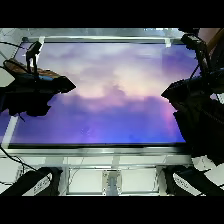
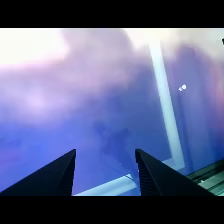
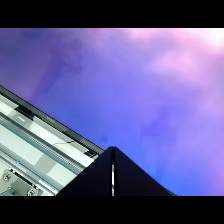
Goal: Fold the clothes and pants, and hang the long-sleeved shirts on hangers.
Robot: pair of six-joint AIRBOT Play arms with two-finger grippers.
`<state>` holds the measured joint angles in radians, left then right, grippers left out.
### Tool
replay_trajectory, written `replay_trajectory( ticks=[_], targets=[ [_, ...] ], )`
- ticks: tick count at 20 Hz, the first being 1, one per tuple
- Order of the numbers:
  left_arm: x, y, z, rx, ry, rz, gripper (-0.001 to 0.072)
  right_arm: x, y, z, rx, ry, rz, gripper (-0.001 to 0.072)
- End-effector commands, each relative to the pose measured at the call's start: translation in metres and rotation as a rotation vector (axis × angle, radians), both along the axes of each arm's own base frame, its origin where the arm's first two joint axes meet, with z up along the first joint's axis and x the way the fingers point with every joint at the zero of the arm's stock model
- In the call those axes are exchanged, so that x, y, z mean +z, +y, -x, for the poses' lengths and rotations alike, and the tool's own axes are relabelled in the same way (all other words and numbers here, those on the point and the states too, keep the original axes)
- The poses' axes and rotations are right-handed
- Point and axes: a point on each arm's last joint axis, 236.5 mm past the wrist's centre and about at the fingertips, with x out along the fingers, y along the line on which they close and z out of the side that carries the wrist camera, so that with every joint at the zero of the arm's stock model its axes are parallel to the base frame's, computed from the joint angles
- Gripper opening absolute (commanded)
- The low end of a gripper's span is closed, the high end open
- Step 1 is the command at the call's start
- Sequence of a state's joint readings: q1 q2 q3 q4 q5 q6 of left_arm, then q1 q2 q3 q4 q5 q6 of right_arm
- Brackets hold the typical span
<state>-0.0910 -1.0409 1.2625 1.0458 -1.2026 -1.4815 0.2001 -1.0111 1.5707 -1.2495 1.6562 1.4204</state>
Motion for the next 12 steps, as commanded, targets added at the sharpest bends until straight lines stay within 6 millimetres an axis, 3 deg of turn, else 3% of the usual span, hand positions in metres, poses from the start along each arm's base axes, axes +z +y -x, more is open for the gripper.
replay_trajectory(
  ticks=[1, 6, 8, 10, 12],
  targets=[
    [0.000, 0.000, 0.000, -0.001, 0.000, 0.000, 0.0410, 0.000, 0.000, 0.000, 0.001, 0.001, 0.000, 0.0010],
    [0.000, 0.000, -0.001, 0.001, -0.004, 0.000, 0.0410, 0.000, 0.000, 0.000, 0.001, 0.001, 0.000, 0.0010],
    [0.007, 0.003, -0.016, 0.036, -0.058, 0.007, 0.0411, 0.000, 0.000, 0.000, 0.001, 0.001, 0.000, 0.0010],
    [0.001, 0.030, -0.043, 0.103, -0.141, -0.100, 0.0411, -0.001, -0.004, -0.002, 0.083, -0.045, 0.053, 0.0009],
    [-0.019, 0.086, -0.065, 0.230, -0.146, -0.289, 0.0425, -0.001, -0.003, -0.001, 0.133, -0.066, 0.071, 0.0010]
  ],
)
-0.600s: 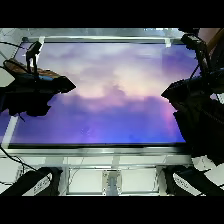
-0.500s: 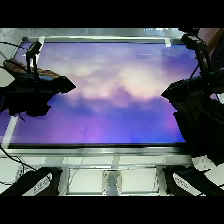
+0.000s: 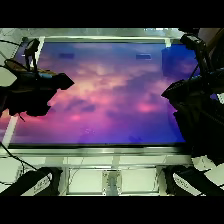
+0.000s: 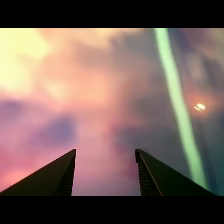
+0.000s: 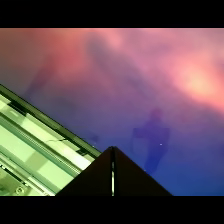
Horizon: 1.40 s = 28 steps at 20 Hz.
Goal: Fold the clothes and pants, and hang the long-sleeved shirts on hangers.
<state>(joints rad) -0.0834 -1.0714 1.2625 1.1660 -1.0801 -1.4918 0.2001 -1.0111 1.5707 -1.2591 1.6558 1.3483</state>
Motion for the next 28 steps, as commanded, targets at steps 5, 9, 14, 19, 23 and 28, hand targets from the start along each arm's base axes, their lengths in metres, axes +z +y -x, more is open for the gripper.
replay_trajectory(
  ticks=[5, 9, 14, 19, 23, 28],
  targets=[
    [-0.085, 0.241, -0.039, 0.549, 0.138, -0.481, 0.0676, 0.018, 0.013, -0.024, 0.057, -0.152, -0.037, 0.0009],
    [-0.151, 0.338, -0.008, 0.891, 0.325, -0.331, 0.0675, 0.027, 0.026, -0.024, 0.066, -0.163, -0.105, 0.0010],
    [-0.179, 0.377, -0.020, 1.003, 0.271, -0.191, 0.0662, 0.039, 0.033, -0.035, 0.055, -0.220, -0.152, 0.0023],
    [-0.218, 0.378, -0.027, 0.990, 0.313, -0.185, 0.0633, 0.061, 0.036, -0.058, -0.072, -0.287, -0.254, 0.0700],
    [-0.213, 0.370, -0.028, 0.958, 0.328, -0.177, 0.0018, 0.065, 0.035, -0.061, -0.078, -0.307, -0.260, 0.0697],
    [-0.081, 0.274, -0.056, 0.695, 0.098, -0.010, 0.0018, 0.070, 0.002, -0.040, -0.086, -0.288, -0.088, 0.0696]
  ],
)
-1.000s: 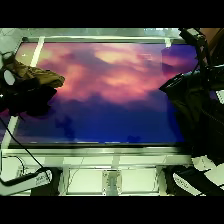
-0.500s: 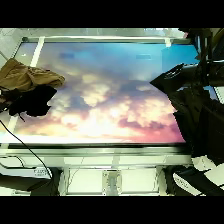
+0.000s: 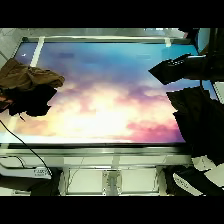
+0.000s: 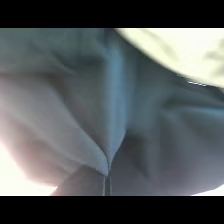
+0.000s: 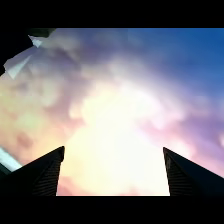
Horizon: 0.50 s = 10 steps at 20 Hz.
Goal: Fold the clothes and pants, and hang the long-sleeved shirts on hangers.
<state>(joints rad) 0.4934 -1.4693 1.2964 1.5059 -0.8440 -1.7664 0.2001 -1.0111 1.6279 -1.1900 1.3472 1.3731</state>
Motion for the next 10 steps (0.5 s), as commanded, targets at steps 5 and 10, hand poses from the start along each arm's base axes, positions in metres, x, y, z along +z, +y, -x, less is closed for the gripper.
replay_trajectory(
  ticks=[5, 10],
  targets=[
    [0.228, -0.270, -0.004, -0.633, -0.567, 0.221, 0.0019, 0.013, -0.104, 0.041, -0.216, 0.066, 0.379, 0.0694],
    [0.219, -0.470, 0.065, -1.102, -0.497, 0.356, 0.0019, 0.026, -0.132, 0.039, -0.267, 0.019, 0.485, 0.0553]
  ],
)
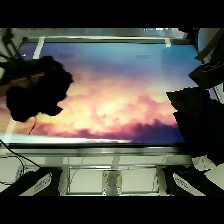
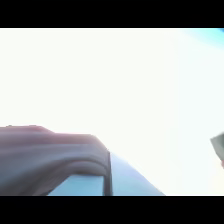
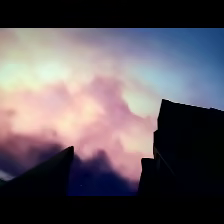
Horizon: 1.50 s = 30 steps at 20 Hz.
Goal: Fold the clothes and pants, and hang the long-sleeved shirts on hangers.
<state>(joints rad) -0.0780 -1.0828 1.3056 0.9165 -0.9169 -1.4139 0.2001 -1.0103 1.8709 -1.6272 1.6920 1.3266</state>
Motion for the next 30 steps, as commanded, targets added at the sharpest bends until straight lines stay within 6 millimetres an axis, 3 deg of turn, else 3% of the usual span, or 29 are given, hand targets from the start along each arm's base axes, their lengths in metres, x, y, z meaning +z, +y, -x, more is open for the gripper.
replay_trajectory(
  ticks=[1, 5, 7, 8, 9, 10, 11, 12, 14, 16, 18, 19, 22, 26, 27, 28, 29, 30],
  targets=[
    [-0.004, -0.134, 0.061, -0.333, -0.004, 0.018, 0.0019, 0.003, -0.024, 0.004, -0.050, 0.002, 0.085, 0.0554],
    [-0.074, -0.244, 0.088, -0.468, 0.098, 0.029, 0.0019, 0.006, -0.024, 0.001, -0.042, -0.014, 0.093, 0.0553],
    [-0.111, -0.273, 0.091, -0.483, 0.127, 0.009, 0.0020, 0.008, -0.023, -0.001, -0.030, -0.027, 0.103, 0.0553],
    [-0.119, -0.271, 0.080, -0.458, 0.124, 0.005, 0.0101, 0.008, -0.024, -0.001, -0.031, -0.025, 0.104, 0.0553],
    [-0.118, -0.258, 0.063, -0.419, 0.109, -0.004, 0.0457, 0.007, -0.026, -0.001, -0.037, -0.022, 0.104, 0.0553],
    [-0.112, -0.229, 0.041, -0.366, 0.092, -0.024, 0.0689, 0.005, -0.030, 0.000, -0.052, -0.011, 0.105, 0.0554],
    [-0.105, -0.190, 0.025, -0.318, 0.103, -0.054, 0.0654, 0.004, -0.037, 0.000, -0.075, -0.003, 0.104, 0.0554],
    [-0.099, -0.138, 0.014, -0.263, 0.142, -0.091, 0.0567, 0.003, -0.044, 0.000, -0.101, 0.003, 0.099, 0.0553],
    [-0.095, -0.022, 0.019, -0.141, 0.247, -0.218, 0.0550, -0.006, -0.050, -0.001, -0.132, 0.028, 0.069, 0.0553],
    [-0.099, 0.086, 0.054, 0.031, 0.369, -0.319, 0.0542, -0.026, -0.045, -0.004, -0.129, 0.085, 0.017, 0.0554],
    [-0.115, 0.164, 0.105, 0.253, 0.453, -0.341, 0.0542, -0.056, -0.032, -0.009, -0.099, 0.160, -0.029, 0.0553],
    [-0.129, 0.188, 0.133, 0.370, 0.495, -0.301, 0.0542, -0.070, -0.024, -0.012, -0.090, 0.191, -0.059, 0.0554],
    [-0.179, 0.216, 0.197, 0.621, 0.647, -0.137, 0.0351, -0.096, 0.001, -0.021, -0.062, 0.234, -0.164, 0.0553],
    [-0.228, 0.211, 0.220, 0.707, 0.780, 0.063, 0.0365, -0.093, 0.012, -0.029, -0.050, 0.207, -0.217, 0.0555],
    [-0.235, 0.216, 0.224, 0.727, 0.798, 0.059, 0.0441, -0.094, 0.012, -0.028, -0.056, 0.209, -0.220, 0.0554],
    [-0.239, 0.223, 0.226, 0.739, 0.802, 0.042, 0.0595, -0.094, 0.012, -0.029, -0.070, 0.211, -0.232, 0.0555],
    [-0.241, 0.232, 0.225, 0.766, 0.795, 0.031, 0.0674, -0.094, 0.012, -0.028, -0.071, 0.212, -0.232, 0.0554],
    [-0.244, 0.241, 0.222, 0.792, 0.784, 0.034, 0.0674, -0.093, 0.012, -0.028, -0.070, 0.212, -0.234, 0.0555]
  ],
)
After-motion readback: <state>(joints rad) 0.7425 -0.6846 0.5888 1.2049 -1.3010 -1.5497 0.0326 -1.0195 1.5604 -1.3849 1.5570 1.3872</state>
